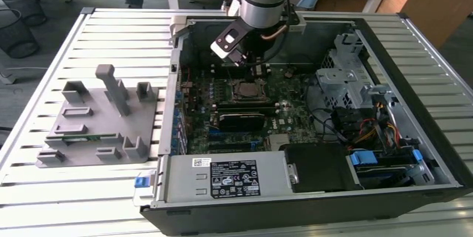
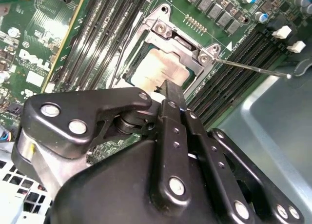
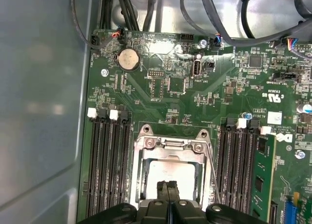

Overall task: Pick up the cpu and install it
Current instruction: 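Install the first cpu locking lever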

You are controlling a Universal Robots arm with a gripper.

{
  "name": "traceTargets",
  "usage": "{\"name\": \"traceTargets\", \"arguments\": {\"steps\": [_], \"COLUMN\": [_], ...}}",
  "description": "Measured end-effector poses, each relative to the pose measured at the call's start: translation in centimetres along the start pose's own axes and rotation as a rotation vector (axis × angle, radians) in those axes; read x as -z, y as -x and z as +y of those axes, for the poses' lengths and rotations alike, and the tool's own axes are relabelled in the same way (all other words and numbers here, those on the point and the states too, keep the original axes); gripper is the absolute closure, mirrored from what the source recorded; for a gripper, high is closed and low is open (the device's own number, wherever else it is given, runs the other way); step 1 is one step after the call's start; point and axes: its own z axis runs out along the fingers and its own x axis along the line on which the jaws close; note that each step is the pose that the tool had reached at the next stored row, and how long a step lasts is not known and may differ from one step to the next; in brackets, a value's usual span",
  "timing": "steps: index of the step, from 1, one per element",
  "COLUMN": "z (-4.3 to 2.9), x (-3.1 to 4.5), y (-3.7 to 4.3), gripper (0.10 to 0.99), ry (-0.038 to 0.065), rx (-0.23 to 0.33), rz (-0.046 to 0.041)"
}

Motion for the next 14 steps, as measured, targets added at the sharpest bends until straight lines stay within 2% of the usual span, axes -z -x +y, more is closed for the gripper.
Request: {"name": "traceTargets", "arguments": {"steps": [8,14], "z": [0.00,-0.01], "x": [1.31,1.44], "y": [-0.07,-0.08], "gripper": [0.980,0.980], "ry": [0.000,0.000], "rx": [0.000,0.000], "rz": [-0.0005,-0.0004]}}
